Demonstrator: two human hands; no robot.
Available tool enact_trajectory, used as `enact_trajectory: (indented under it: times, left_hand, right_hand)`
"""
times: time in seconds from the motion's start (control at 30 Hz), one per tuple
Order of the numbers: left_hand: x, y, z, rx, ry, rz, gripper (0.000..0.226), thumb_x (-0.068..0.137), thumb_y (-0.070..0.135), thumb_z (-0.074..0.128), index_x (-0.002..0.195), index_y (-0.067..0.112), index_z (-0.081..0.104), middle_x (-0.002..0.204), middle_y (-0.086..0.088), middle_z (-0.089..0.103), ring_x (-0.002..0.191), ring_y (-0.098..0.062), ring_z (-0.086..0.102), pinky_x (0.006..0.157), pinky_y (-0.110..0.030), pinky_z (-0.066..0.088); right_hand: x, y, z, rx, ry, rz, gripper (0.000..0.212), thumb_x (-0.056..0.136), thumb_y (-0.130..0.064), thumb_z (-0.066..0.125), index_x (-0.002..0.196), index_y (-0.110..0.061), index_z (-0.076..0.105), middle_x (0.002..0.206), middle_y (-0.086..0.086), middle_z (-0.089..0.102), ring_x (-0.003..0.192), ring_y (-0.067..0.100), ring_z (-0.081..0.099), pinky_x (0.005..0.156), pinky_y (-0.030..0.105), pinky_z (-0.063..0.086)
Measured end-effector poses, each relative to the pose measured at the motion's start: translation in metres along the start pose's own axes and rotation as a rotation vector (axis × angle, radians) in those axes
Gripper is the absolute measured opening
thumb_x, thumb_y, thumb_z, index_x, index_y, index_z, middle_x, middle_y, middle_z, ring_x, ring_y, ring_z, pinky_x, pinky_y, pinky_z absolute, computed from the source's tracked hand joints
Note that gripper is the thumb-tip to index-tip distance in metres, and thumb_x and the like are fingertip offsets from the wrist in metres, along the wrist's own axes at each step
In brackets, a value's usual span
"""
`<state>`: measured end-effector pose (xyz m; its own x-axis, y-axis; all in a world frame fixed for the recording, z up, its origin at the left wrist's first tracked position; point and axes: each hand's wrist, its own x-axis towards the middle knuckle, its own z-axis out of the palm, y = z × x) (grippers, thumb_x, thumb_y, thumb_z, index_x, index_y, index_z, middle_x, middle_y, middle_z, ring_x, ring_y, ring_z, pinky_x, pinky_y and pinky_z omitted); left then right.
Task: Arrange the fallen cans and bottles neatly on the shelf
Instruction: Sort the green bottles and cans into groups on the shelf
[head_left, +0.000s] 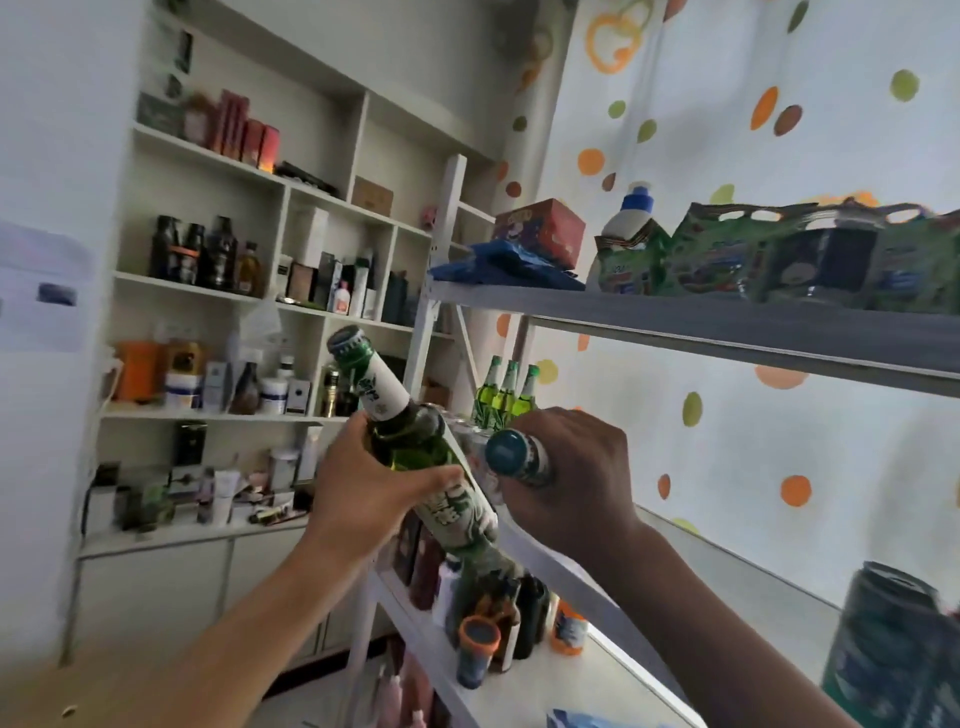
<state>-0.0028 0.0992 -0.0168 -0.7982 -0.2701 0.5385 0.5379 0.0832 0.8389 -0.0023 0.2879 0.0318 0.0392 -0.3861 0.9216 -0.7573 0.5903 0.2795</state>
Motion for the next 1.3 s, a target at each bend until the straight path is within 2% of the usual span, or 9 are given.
enact_trajectory:
  times: [0.2, 0.33, 0.47, 0.57, 0.67, 0.8, 0.97, 1.13, 1.3]
  left_hand:
    - [0.090, -0.040, 0.012, -0.096, 0.009, 0.070, 0.058, 0.047, 0.034, 0.086, 0.098, 0.028, 0.060, 0.092, 0.014, 0.072, 0.088, -0.005, 0.069, 0.077, -0.032, 0.057]
    - [0.159, -0.073, 0.035, -0.135, -0.032, 0.098, 0.062, 0.051, 0.037, 0.091, 0.104, 0.018, 0.065, 0.099, 0.001, 0.073, 0.095, -0.016, 0.070, 0.085, -0.047, 0.055]
    - [0.233, -0.103, 0.068, -0.126, -0.105, 0.110, 0.075, 0.046, 0.043, 0.095, 0.108, 0.015, 0.062, 0.098, -0.001, 0.073, 0.093, -0.020, 0.071, 0.083, -0.051, 0.056]
    - [0.277, -0.123, 0.093, -0.061, -0.176, 0.164, 0.061, 0.054, 0.027, 0.094, 0.104, 0.013, 0.061, 0.093, -0.001, 0.072, 0.089, -0.016, 0.071, 0.082, -0.044, 0.058]
    - [0.303, -0.144, 0.114, -0.035, -0.191, 0.202, 0.058, 0.053, 0.026, 0.094, 0.102, 0.015, 0.063, 0.090, 0.005, 0.073, 0.088, -0.007, 0.069, 0.083, -0.030, 0.058]
    - [0.330, -0.168, 0.139, 0.004, -0.223, 0.248, 0.067, 0.050, 0.033, 0.094, 0.107, 0.018, 0.061, 0.091, 0.012, 0.071, 0.086, 0.006, 0.066, 0.075, -0.007, 0.050]
    - [0.361, -0.186, 0.171, -0.036, -0.377, 0.250, 0.073, 0.048, 0.030, 0.095, 0.109, 0.029, 0.055, 0.097, 0.015, 0.069, 0.091, -0.001, 0.066, 0.083, -0.027, 0.057]
    - [0.385, -0.200, 0.204, 0.014, -0.521, 0.249, 0.076, 0.044, 0.042, 0.093, 0.107, 0.038, 0.052, 0.093, 0.015, 0.067, 0.083, -0.002, 0.065, 0.077, -0.033, 0.057]
    - [0.402, -0.206, 0.245, 0.060, -0.650, 0.218, 0.082, 0.042, 0.045, 0.093, 0.113, 0.033, 0.052, 0.093, 0.011, 0.066, 0.085, -0.008, 0.065, 0.078, -0.037, 0.057]
  right_hand:
    - [0.017, 0.072, 0.063, -0.071, -0.069, -0.119, 0.011, 0.067, -0.010, 0.075, 0.075, -0.012, 0.068, 0.062, -0.002, 0.065, 0.055, 0.013, 0.060, 0.061, 0.022, 0.048]
    - [0.035, 0.126, 0.101, -0.127, -0.088, -0.127, 0.011, 0.068, -0.008, 0.075, 0.075, -0.013, 0.067, 0.060, -0.003, 0.063, 0.053, 0.016, 0.059, 0.055, 0.028, 0.051]
    - [0.049, 0.187, 0.134, -0.168, -0.152, -0.137, 0.012, 0.066, -0.008, 0.071, 0.075, -0.014, 0.068, 0.060, -0.004, 0.062, 0.052, 0.019, 0.056, 0.050, 0.031, 0.049]
    - [0.052, 0.225, 0.154, -0.217, -0.230, -0.152, 0.015, 0.061, -0.006, 0.071, 0.073, -0.014, 0.066, 0.059, -0.003, 0.060, 0.052, 0.021, 0.054, 0.051, 0.029, 0.047]
    - [0.051, 0.256, 0.168, -0.229, -0.247, -0.128, 0.010, 0.064, -0.006, 0.069, 0.071, -0.012, 0.066, 0.057, -0.002, 0.059, 0.049, 0.019, 0.049, 0.051, 0.026, 0.042]
    - [0.039, 0.292, 0.181, -0.309, -0.237, -0.025, 0.004, 0.069, -0.010, 0.069, 0.073, -0.012, 0.067, 0.057, 0.000, 0.059, 0.048, 0.023, 0.052, 0.049, 0.027, 0.042]
    - [0.023, 0.328, 0.189, -0.414, -0.227, 0.171, 0.003, 0.069, -0.017, 0.062, 0.069, -0.015, 0.061, 0.055, -0.002, 0.056, 0.047, 0.021, 0.046, 0.049, 0.023, 0.036]
    - [0.011, 0.362, 0.194, -0.579, -0.057, 0.518, 0.018, 0.067, -0.011, 0.068, 0.063, -0.009, 0.051, 0.049, 0.006, 0.051, 0.048, 0.034, 0.048, 0.049, 0.039, 0.045]
    - [0.004, 0.387, 0.190, -0.487, 0.023, 0.769, 0.009, 0.062, -0.013, 0.063, 0.060, -0.010, 0.055, 0.047, 0.004, 0.059, 0.046, 0.026, 0.059, 0.052, 0.041, 0.052]
